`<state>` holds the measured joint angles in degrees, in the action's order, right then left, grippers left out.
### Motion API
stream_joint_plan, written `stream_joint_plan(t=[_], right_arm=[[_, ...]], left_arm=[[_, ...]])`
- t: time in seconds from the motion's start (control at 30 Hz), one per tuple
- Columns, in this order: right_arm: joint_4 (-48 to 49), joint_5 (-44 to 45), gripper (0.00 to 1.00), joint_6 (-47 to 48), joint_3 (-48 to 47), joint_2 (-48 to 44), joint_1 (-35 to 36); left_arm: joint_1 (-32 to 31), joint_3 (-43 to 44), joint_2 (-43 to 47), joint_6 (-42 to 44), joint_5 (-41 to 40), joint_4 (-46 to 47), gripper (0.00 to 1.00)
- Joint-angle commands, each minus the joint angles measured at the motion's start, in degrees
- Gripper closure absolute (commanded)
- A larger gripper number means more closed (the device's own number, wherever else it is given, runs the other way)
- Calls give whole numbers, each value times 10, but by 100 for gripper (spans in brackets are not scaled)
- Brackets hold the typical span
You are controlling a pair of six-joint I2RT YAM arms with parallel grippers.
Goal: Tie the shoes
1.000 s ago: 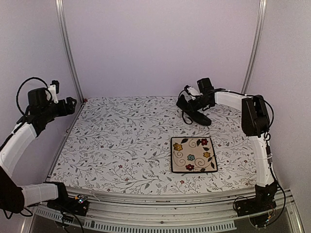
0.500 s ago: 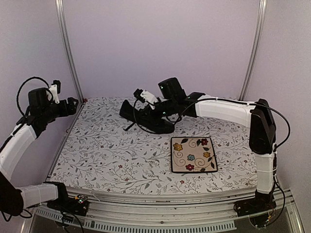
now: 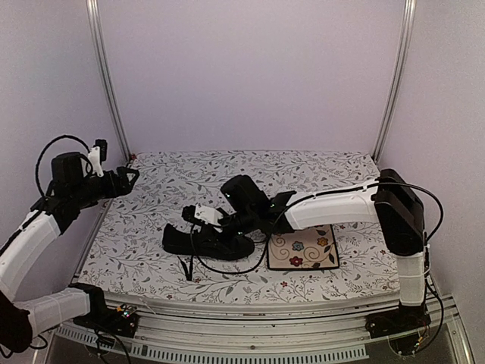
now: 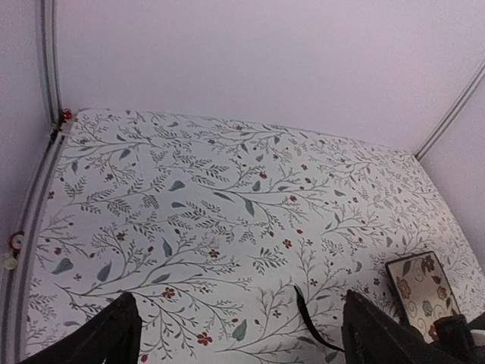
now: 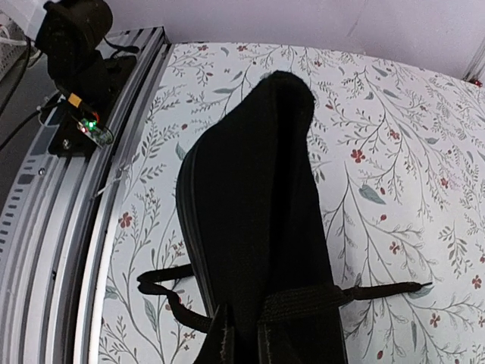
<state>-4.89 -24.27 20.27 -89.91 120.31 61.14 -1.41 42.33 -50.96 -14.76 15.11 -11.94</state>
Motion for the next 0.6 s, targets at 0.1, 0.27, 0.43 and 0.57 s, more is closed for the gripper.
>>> stream_joint_plan(t=[0.1,0.27,0.43,0.57], right_arm=[[130,89,93,67,88,-14,13],[110,166,51,51,82,-10,23],[62,189,32,-29,71,-37,23],[66,169,26,-135,117,-104,23]], left_arm=[[-90,-106,24,-124,58,54,8],[-122,-155,20,-153,91,103,7],[-144,-182,-12,-162,132,149,7],[-153,-186,-45,-156,162,185,6]])
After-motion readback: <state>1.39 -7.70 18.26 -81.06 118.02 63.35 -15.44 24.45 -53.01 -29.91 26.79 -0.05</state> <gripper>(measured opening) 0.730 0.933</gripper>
